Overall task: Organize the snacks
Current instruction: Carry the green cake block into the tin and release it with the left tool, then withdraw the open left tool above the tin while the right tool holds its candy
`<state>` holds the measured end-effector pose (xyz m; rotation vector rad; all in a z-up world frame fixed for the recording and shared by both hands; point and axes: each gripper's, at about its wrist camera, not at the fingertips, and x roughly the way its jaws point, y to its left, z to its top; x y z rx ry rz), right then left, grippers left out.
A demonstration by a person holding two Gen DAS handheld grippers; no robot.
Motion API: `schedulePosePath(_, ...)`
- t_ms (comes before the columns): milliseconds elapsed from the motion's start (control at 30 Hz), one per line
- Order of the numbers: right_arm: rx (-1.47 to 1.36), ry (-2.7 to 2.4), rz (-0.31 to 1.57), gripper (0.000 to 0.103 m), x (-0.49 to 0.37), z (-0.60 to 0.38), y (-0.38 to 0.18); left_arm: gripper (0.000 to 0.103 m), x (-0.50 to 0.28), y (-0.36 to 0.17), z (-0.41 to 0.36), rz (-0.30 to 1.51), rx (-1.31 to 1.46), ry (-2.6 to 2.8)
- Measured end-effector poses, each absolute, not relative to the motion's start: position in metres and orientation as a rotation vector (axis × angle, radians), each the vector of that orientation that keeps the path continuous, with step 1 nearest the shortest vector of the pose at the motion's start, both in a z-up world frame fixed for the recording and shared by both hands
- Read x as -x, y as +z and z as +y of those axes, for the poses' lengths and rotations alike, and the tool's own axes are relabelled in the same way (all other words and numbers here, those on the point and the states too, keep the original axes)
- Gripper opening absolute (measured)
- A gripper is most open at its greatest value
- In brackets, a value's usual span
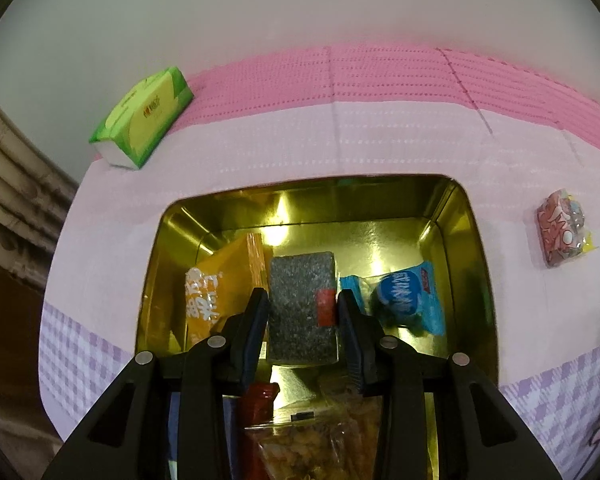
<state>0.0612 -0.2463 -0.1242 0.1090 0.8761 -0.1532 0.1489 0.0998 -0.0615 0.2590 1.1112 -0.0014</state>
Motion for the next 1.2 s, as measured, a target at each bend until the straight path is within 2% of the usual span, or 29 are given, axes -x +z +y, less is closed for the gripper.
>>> schedulePosePath(500, -0.104, -0.161, 0.878, 0.03, -0.06, -0.251, -0.123, 0.039, -0.127, -0.038, 0.109, 1.06, -0.201, 0.005)
schedulePosePath(1200, -0.109, -0.164, 0.881, 0.032, -0.062, -0.254, -0.123, 0.051, -0.064, -0.015, 0.141, 0.962, -0.198, 0.061)
